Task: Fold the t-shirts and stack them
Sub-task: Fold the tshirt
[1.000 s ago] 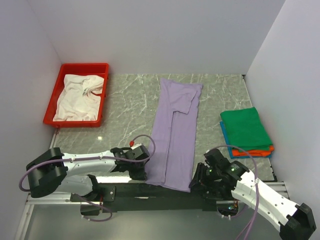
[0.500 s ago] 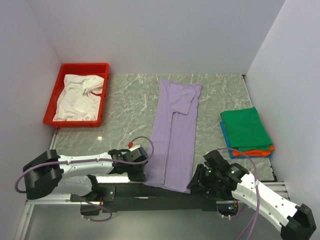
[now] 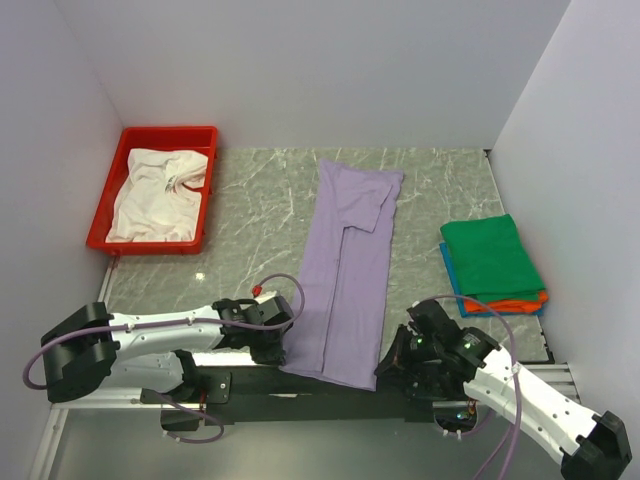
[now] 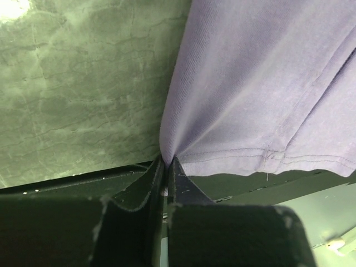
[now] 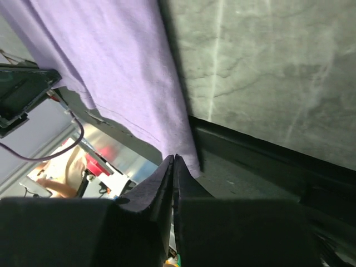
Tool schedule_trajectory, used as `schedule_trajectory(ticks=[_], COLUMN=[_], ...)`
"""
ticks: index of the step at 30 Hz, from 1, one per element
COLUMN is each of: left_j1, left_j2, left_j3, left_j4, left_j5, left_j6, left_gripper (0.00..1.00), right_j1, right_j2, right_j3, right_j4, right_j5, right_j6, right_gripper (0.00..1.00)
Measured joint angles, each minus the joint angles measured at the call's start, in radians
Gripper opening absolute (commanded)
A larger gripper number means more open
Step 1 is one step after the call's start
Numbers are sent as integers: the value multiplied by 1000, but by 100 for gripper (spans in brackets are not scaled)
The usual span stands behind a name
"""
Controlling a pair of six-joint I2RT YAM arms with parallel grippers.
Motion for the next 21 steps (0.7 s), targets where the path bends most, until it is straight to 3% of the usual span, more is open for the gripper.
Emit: schedule_trajectory(ticks=[3, 4, 7, 15, 21], left_j1=[-1, -1, -2, -2, -2], left_j2=[0, 0, 0, -1, -1], left_j3=[11, 14, 17, 17, 17], left_j4=[-14, -17, -22, -22, -22], left_j5=[0, 0, -1, -1, -1], left_j6=[8, 10, 14, 14, 14], left_gripper=[1, 1, 1, 1, 1], right_j1=[0, 0, 0, 23, 137], right_j2=[0, 1, 2, -1, 33], right_j3=[12, 18, 42, 44, 36], right_j4=[0, -4, -31, -59, -26], right_j5=[13, 19, 39, 43, 62], right_j6=[-6, -11, -25, -37, 18], right_gripper=[16, 29, 55, 56, 54])
